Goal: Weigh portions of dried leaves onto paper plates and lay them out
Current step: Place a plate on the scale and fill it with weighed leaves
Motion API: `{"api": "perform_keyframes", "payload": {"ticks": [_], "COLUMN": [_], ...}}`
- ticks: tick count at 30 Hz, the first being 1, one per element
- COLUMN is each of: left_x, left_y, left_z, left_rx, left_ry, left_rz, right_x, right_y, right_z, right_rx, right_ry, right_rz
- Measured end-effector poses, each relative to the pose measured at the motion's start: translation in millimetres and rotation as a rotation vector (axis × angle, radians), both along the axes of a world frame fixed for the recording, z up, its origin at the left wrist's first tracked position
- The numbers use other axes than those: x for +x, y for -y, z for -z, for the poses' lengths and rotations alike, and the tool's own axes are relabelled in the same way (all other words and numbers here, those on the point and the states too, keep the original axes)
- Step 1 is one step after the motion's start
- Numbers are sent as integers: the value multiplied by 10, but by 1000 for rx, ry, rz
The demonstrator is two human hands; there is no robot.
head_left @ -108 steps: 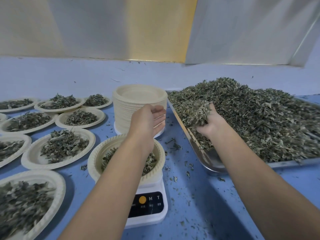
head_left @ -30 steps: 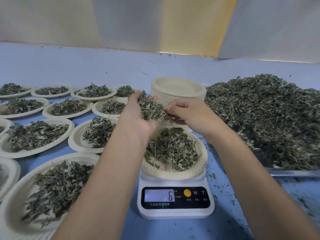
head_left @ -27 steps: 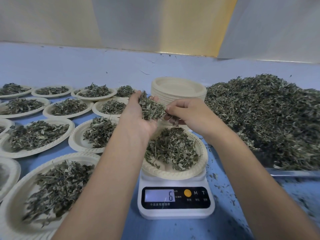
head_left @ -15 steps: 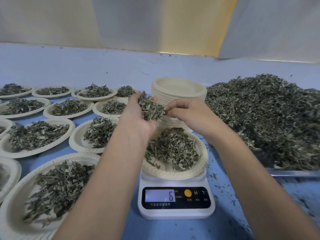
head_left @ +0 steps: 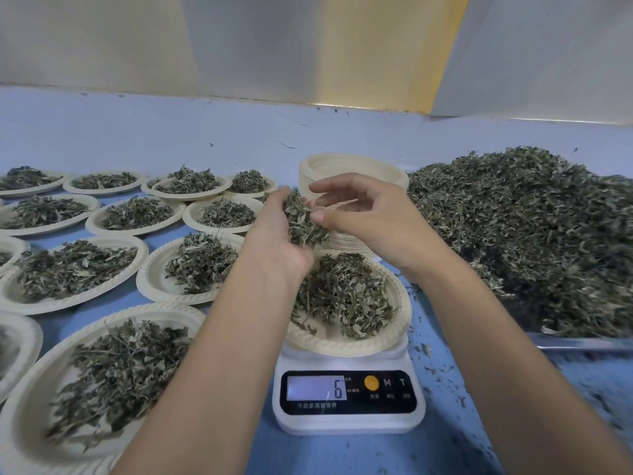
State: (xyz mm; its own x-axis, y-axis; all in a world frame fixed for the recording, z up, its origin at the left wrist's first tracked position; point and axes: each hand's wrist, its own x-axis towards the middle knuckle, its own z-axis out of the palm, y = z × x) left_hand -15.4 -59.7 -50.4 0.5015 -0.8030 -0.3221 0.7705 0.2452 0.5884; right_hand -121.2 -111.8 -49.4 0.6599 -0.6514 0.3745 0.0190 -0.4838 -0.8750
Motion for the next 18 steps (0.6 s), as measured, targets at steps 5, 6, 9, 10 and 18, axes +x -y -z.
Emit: {"api": "perform_keyframes", "payload": {"ticks": [5, 6, 9, 10, 18], "left_x": [-58, -57, -32, -22, 68], "left_y": [26, 30, 40, 41, 21], "left_z": [26, 32, 44, 47, 57], "left_rx": [67, 62, 23, 2, -35], "left_ry": [-2, -5, -19, -23, -66], "left_rz": [-7, -6, 0, 3, -51], "right_x": [93, 101, 98, 94, 59], "right_y": [-70, -72, -61, -54, -29], "right_z": [49, 55, 65, 66, 23], "right_rx": [-76, -77, -81, -78, 30], "right_ry": [-75, -68, -46, -34, 71], "right_rz": [45, 57, 72, 78, 84]}}
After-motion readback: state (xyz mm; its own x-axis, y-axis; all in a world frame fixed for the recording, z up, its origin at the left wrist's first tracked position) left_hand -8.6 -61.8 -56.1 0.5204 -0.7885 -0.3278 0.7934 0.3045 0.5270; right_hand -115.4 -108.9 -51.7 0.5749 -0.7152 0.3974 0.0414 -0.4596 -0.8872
